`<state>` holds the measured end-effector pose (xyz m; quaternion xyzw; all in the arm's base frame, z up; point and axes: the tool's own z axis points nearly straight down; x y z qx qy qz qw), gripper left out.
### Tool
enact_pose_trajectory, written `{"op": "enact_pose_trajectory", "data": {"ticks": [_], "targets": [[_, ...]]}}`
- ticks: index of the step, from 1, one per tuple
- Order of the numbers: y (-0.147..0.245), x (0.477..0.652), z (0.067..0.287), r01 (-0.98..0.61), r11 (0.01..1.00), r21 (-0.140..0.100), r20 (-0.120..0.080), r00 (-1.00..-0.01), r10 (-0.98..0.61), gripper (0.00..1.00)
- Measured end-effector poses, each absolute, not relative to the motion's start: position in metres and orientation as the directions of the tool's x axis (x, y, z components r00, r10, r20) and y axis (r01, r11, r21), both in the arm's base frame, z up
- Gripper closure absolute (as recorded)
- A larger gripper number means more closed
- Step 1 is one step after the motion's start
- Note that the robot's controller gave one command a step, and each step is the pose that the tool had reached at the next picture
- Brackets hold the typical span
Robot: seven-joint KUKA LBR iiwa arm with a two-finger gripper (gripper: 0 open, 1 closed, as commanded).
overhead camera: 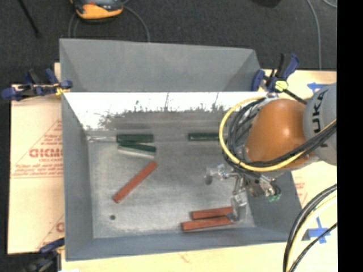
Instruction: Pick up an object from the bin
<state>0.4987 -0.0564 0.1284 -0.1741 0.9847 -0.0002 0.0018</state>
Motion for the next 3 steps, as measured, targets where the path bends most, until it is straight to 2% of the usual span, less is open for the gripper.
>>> {"op": "enact_pose_trajectory", "data": {"ticks": [1, 2, 3], "targets": [[-0.057, 0.491, 0.11, -0.398, 0.917, -0.005, -0.008, -0.917, -0.398, 0.0], [-0.06, 0.481, 0.074, -0.409, 0.912, -0.003, -0.008, -0.912, -0.409, 1.0], [-0.06, 0.481, 0.074, -0.41, 0.912, -0.004, -0.008, -0.912, -0.41, 1.0]]}}
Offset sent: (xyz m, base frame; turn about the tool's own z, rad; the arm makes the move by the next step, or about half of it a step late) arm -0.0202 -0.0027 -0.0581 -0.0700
